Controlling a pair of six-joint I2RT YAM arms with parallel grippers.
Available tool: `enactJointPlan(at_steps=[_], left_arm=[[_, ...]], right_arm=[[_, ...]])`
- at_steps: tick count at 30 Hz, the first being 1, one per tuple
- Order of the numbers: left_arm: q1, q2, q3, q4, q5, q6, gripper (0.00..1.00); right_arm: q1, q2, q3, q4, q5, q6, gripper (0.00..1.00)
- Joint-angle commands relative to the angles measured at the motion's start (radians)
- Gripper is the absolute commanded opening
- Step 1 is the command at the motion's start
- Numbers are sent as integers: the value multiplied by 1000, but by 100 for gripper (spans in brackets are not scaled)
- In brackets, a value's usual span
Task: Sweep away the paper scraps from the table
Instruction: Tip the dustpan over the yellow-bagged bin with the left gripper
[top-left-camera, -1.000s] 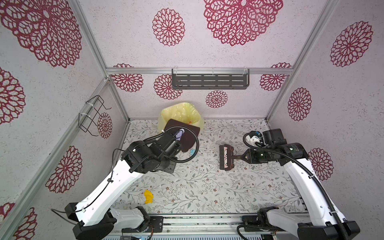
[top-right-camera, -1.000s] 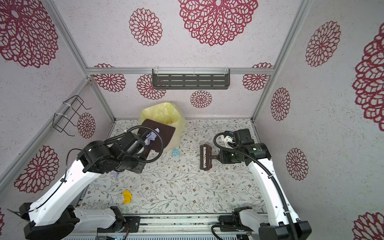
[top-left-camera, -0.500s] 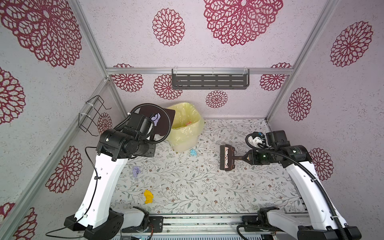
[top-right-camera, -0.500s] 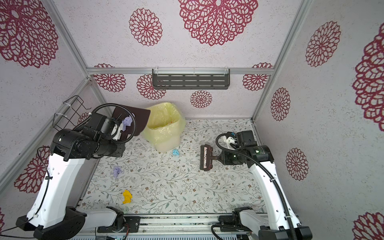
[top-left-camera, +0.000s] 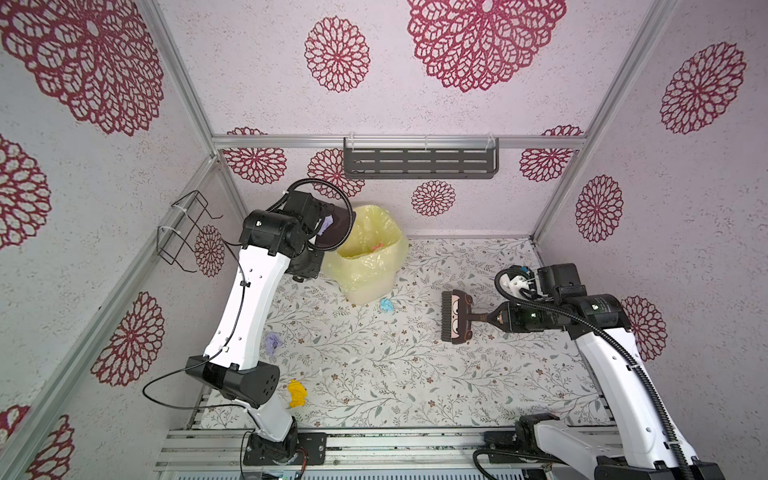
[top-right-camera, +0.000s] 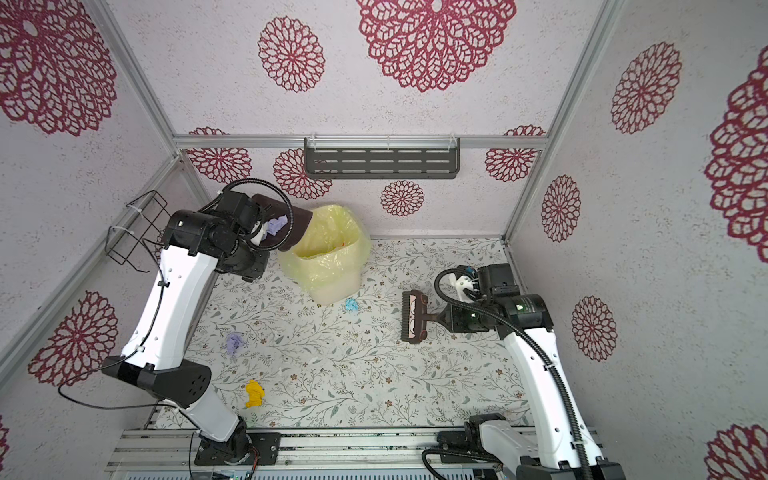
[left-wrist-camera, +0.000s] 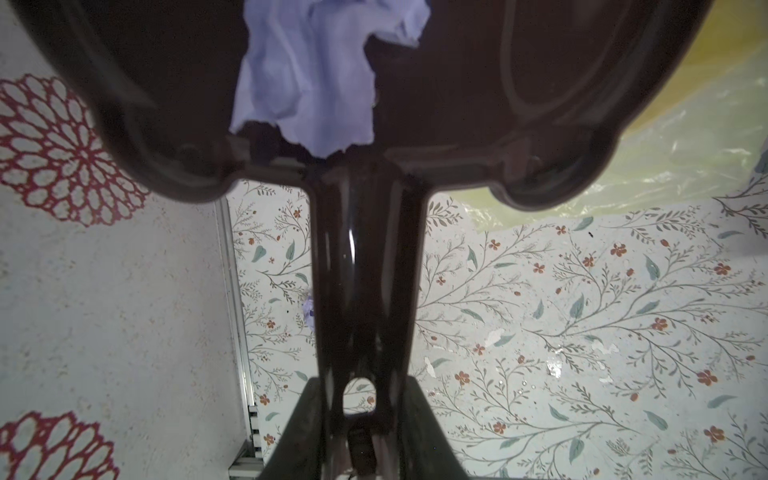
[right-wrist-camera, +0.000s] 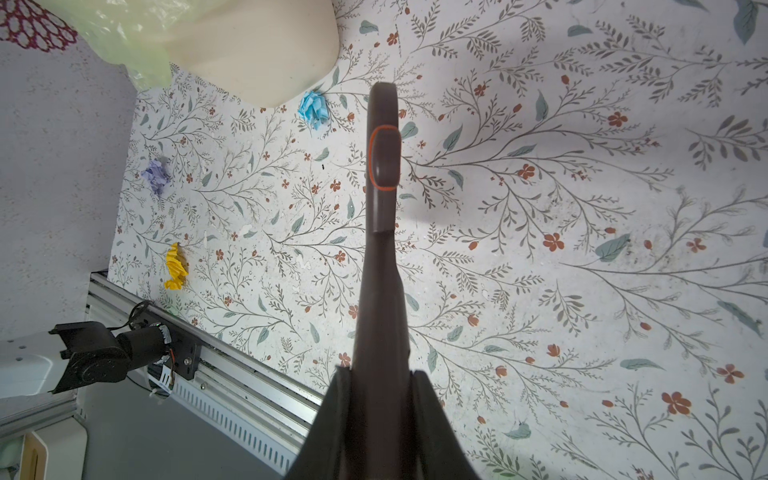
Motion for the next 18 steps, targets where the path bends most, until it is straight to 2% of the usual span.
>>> enactJointPlan(at_steps=[1,4,18], left_arm=[[-8,29,52,-2,-107,65,0],[-28,62,45,2,-179,114,0],[-100,129,61,81,-356,330,0]], right_arm=[[-9,-25,4,0,-39,-22,0],[-11,-27,-1,-2,-46,-22,0],[-12,-36,-3,-8,-71,-3,0]])
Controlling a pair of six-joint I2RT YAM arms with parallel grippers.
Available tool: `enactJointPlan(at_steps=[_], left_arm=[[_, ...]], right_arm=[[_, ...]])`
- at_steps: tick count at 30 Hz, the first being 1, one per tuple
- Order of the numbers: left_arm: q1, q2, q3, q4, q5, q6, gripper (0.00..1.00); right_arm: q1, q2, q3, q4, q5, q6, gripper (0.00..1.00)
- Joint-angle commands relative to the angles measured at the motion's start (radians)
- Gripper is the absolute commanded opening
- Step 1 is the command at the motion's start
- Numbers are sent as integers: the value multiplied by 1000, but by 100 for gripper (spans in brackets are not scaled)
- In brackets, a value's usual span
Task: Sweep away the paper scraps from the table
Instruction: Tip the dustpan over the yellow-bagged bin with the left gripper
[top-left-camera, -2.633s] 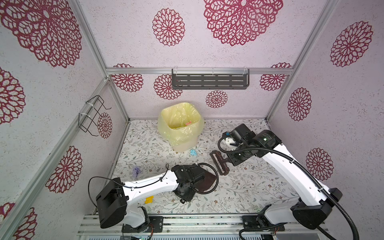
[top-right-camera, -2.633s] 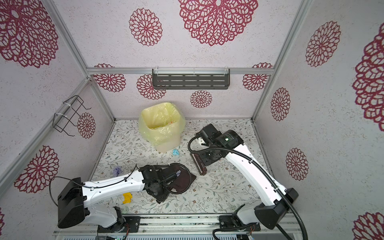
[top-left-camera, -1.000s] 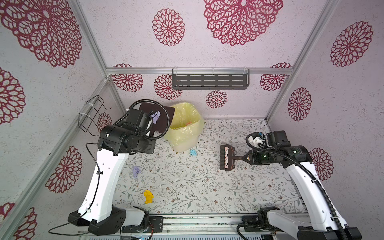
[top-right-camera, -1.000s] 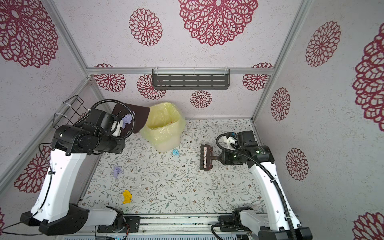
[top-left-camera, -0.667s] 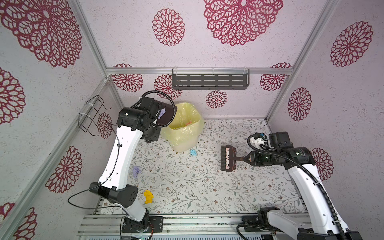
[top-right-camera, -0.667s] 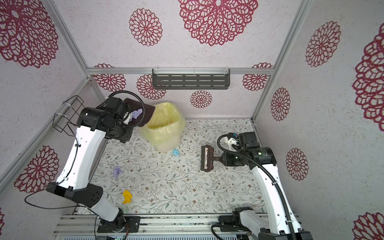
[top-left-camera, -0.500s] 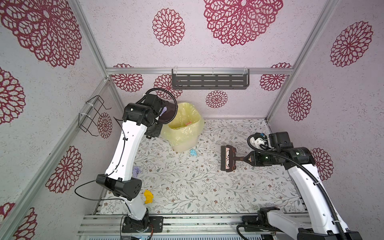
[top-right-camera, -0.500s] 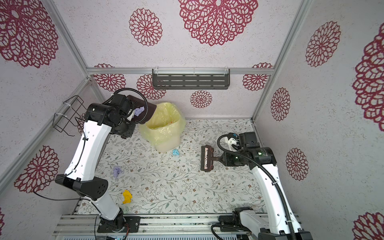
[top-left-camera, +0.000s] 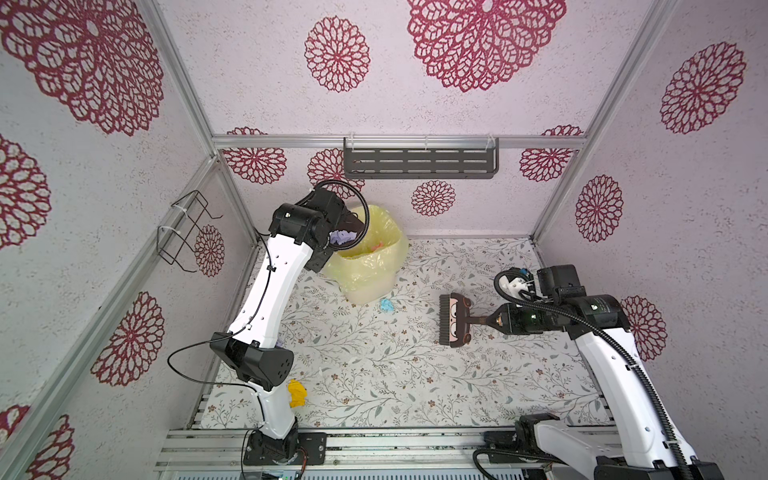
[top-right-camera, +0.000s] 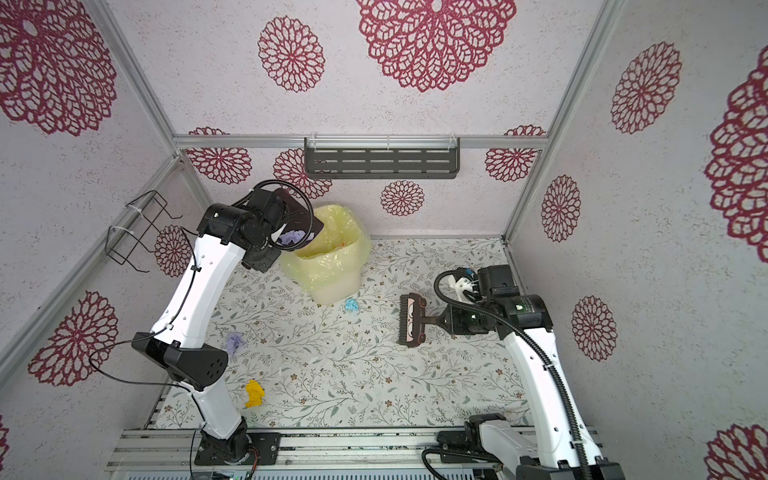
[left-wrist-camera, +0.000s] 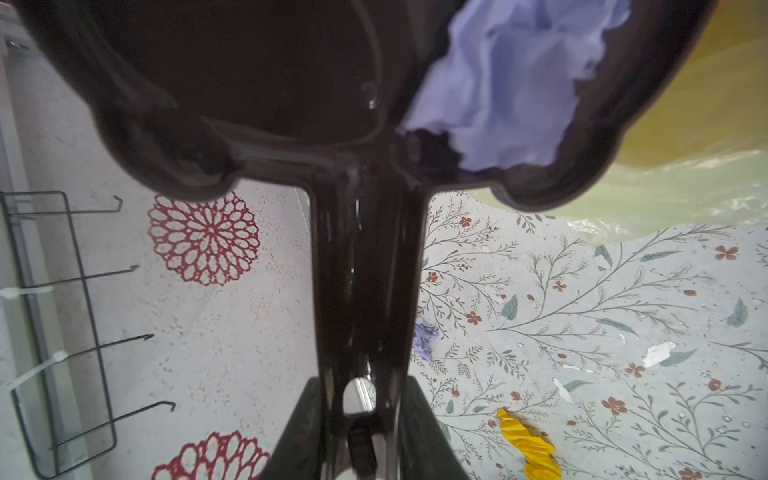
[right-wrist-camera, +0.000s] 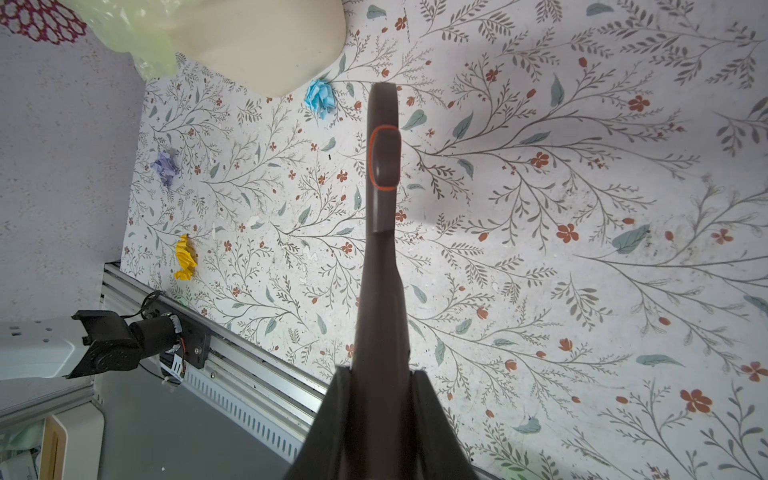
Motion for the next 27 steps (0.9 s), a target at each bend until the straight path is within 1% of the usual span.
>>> enactJointPlan(at_steps=[1,6,9,15,17,20,22,24,27], left_arm=[[-20,17,10,55,-89,78,0],[-47,30,4,94,-180,147,0],[-63,36,-12,142,-265,213,0],[-119,36,-84,352,-435,461,0],[-134,24,-139,484,-498,591,0],[-142,-10,-252,738,-540,804,0],[-144,-33,-313,860,-547,912,0],[-146,-50,-351,912,-548,962,0],[-146,-63,-369,910,-554,958,0]], right_arm=[[-7,-33,10,8,-39,3,0],[-8,-37,19,0,-42,5,0],[-8,-41,24,-8,-42,5,0],[-8,-43,34,-17,-46,3,0],[-8,-46,35,-21,-46,3,0],[-8,-52,35,-29,-44,1,0],[-8,-53,35,-34,-44,-3,0],[-8,-55,34,-38,-42,-5,0],[-8,-57,34,-37,-40,-6,0]])
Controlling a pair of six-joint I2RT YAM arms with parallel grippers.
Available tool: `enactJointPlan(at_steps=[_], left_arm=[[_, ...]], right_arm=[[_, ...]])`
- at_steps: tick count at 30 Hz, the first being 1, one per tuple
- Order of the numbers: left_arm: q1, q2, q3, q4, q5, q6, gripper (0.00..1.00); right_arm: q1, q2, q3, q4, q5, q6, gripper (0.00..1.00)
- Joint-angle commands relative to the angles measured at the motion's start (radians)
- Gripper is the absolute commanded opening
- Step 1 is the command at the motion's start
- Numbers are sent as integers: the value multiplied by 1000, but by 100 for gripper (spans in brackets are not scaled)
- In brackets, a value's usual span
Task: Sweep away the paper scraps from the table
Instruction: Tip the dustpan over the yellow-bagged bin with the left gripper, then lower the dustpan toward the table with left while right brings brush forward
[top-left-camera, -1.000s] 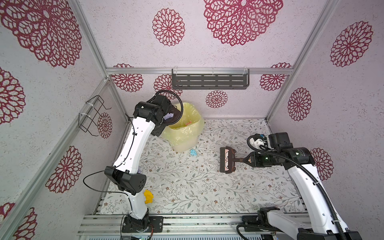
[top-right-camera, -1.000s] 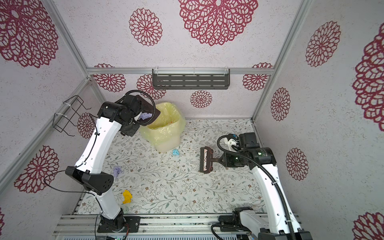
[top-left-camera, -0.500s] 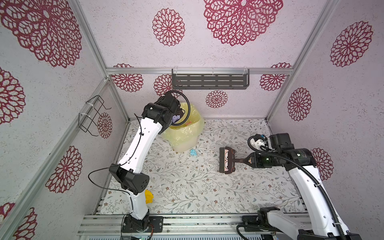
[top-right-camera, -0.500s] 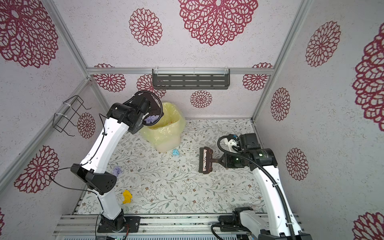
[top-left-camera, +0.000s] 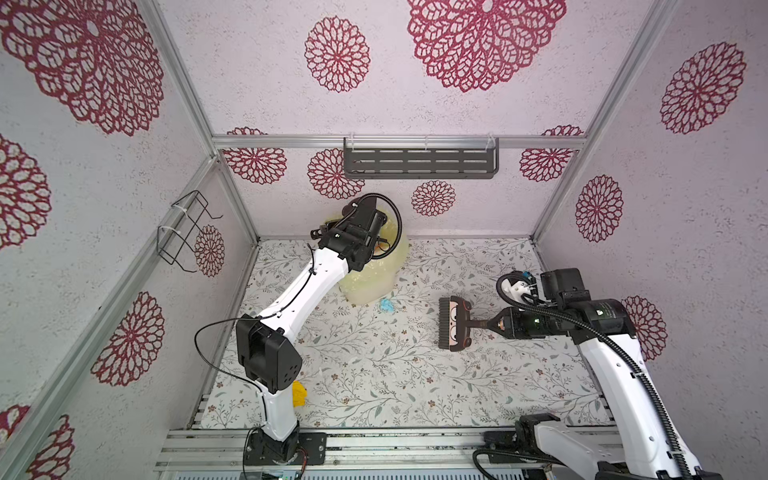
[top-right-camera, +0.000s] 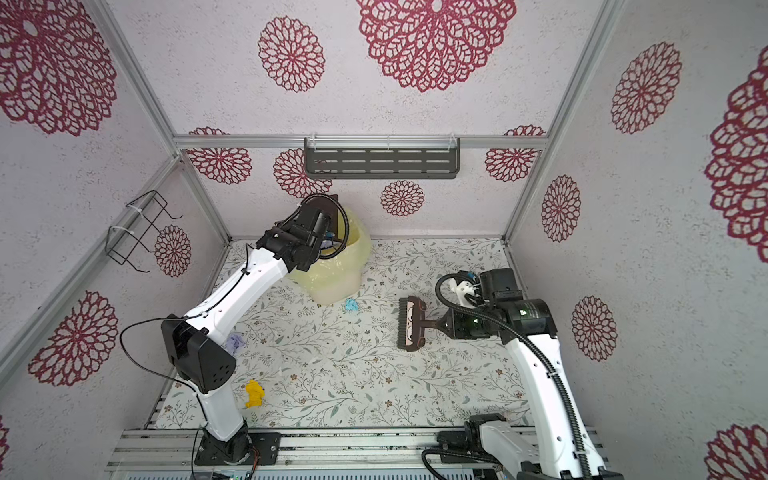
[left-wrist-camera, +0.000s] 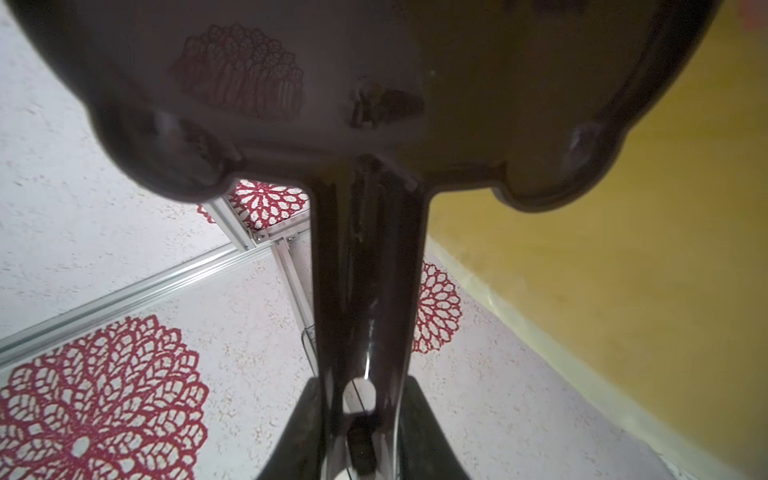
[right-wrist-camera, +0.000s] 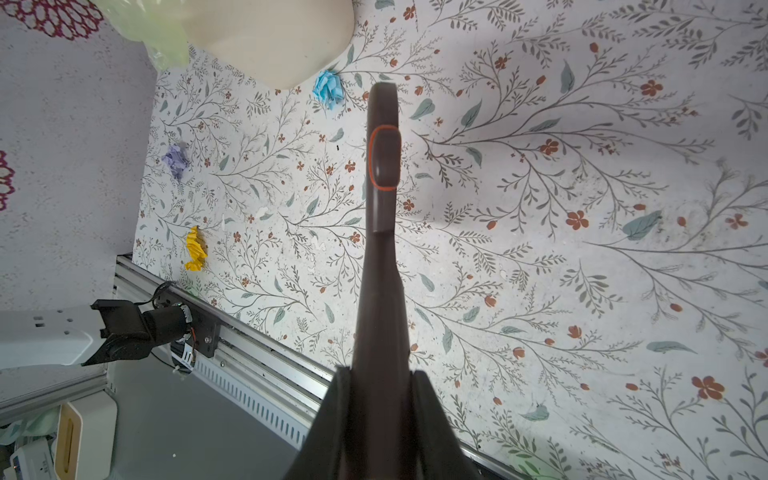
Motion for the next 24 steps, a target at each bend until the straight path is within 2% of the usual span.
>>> enactJointPlan(at_steps=[1,6,10,14,20,24], left_arm=[[-1,-83,-5,149,-50,97,0],[-2,-105,-10,144,-59,85,0],[-2,-110,42,70,-61,-6,0],[-2,-117,100,-71,-49,-171,0],[-2,-136,164,-329,-22,-490,0],[-6,-168,189,-491,37,-710,0]], right_arm=[[-4,-23,31,2,-26,-6,0],[-4,-31,17,10,-36,-3,0],[-3,-38,10,12,-35,-4,0],[-3,-43,3,15,-30,-6,0],[3,-49,-11,37,-22,-21,0],[34,-45,-21,70,9,-22,0]])
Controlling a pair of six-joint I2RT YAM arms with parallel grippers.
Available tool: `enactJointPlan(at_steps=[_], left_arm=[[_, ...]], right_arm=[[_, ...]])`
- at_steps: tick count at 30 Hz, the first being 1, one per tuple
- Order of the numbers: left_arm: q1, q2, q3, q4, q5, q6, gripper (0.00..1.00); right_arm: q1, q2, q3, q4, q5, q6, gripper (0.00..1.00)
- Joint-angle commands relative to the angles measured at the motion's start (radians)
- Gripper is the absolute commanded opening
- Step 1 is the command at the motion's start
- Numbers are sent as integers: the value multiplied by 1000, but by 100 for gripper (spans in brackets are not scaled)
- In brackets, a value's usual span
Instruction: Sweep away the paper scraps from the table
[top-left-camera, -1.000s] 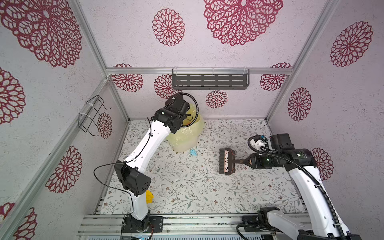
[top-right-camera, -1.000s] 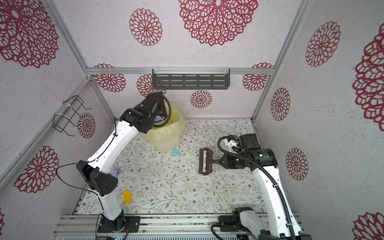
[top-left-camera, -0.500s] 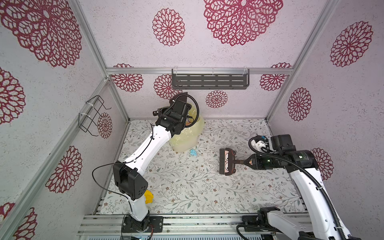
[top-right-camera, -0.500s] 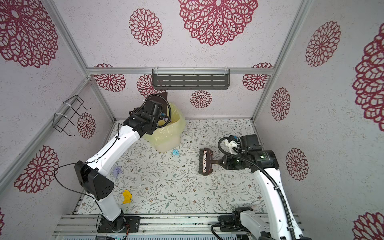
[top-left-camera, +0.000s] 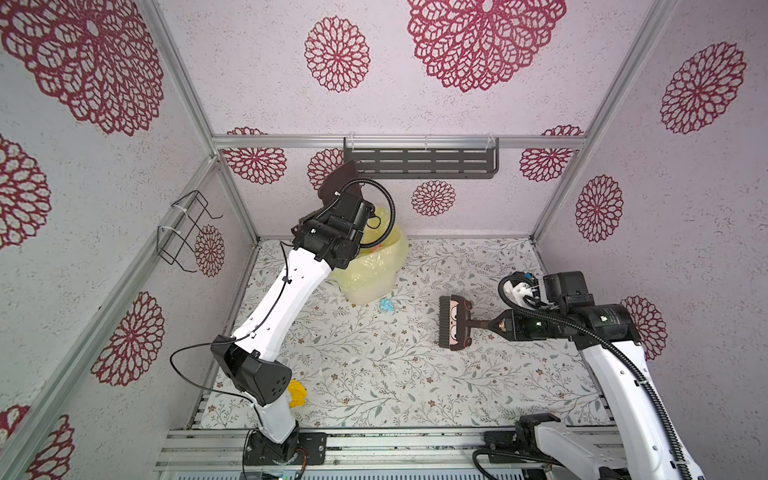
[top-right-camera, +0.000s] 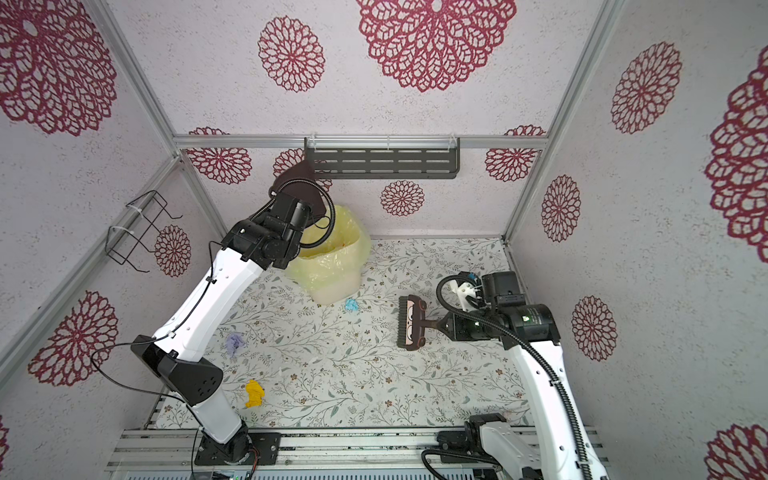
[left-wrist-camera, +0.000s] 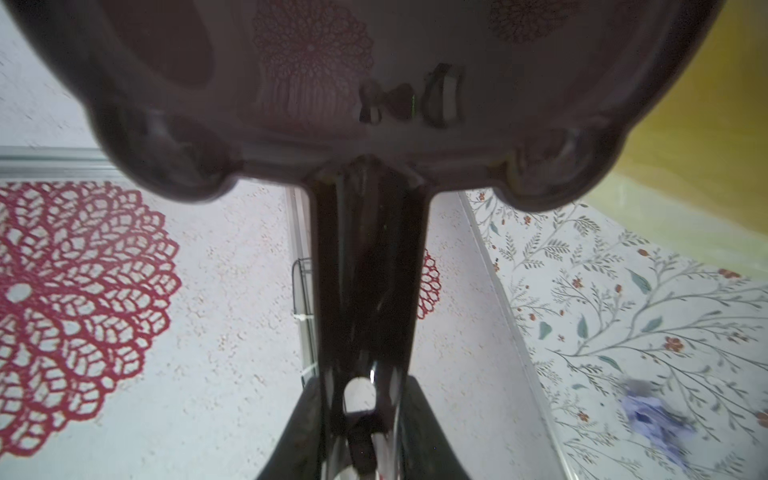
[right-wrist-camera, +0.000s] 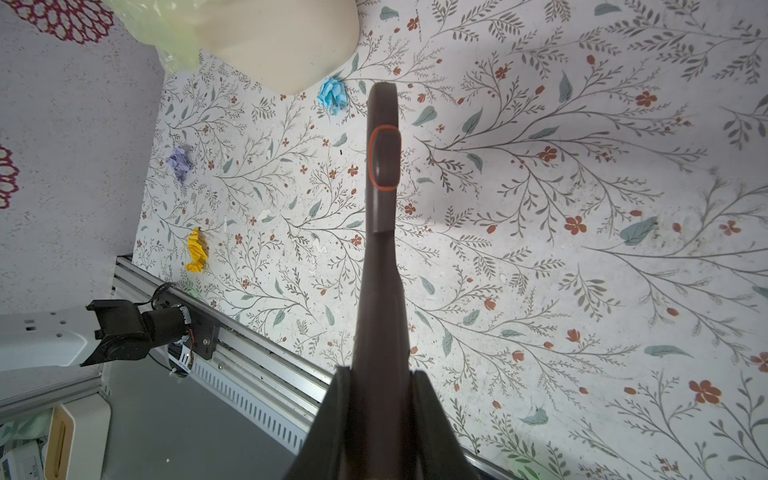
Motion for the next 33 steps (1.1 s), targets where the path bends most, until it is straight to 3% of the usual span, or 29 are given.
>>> enactJointPlan(at_steps=[1,9,19,26,33], left_arm=[[-9,-76,20,-184,66,-281,0],[-116,-307,-172,-195,248,-564,0],[-237,-543,-472,-319,488,-963,0],[-295,-684,-653,-304,589,-1115,0],[-297,-802,-803,-277,650,-1231,0]], right_arm=[[39,-13,-5,65,20,-18,0],[293,46,2,132,265,-23,0],[578,222,133,171,650,-187,0],[743,360,177,241,892,-395,0],[804,447,172,367,1048,-564,0]])
